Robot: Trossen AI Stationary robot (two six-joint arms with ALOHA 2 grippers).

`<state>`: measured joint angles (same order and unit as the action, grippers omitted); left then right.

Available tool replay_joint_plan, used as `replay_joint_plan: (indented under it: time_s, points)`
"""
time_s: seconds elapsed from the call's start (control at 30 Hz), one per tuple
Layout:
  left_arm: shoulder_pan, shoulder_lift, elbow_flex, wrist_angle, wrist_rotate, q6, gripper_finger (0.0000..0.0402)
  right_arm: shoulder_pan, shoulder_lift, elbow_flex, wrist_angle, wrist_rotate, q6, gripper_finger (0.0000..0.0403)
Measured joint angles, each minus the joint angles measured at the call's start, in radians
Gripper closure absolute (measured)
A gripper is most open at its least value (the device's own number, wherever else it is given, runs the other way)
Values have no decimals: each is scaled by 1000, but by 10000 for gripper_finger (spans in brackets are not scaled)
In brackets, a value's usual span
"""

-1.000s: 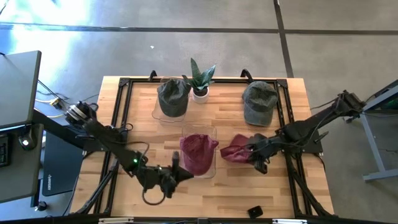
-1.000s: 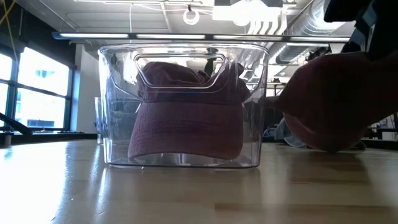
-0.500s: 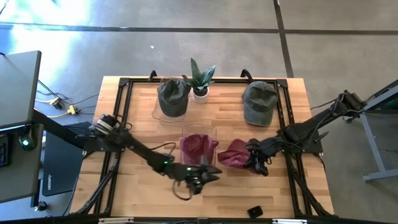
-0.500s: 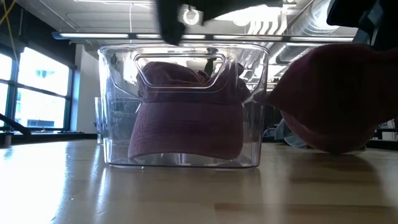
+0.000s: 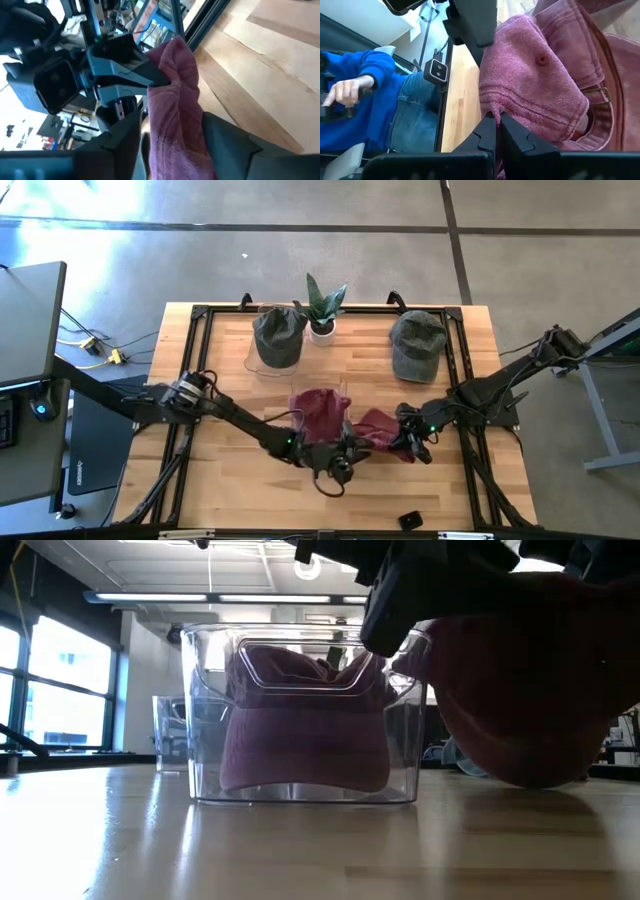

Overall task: Pick & Place hat
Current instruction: Put the red cap into the bottom transparent bin

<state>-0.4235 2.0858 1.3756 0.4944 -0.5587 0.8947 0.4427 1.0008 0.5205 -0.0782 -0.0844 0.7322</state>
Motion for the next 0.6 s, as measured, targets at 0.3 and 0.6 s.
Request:
replay_joint_plan:
  time_s: [0.3, 0.6]
  points:
    - [13, 0, 0, -65, 37, -71, 349, 0, 0, 0, 26, 14, -51, 380]
    - [13, -3, 2, -141, 278, -271, 394, -14, -19, 0, 23, 41, -80, 296]
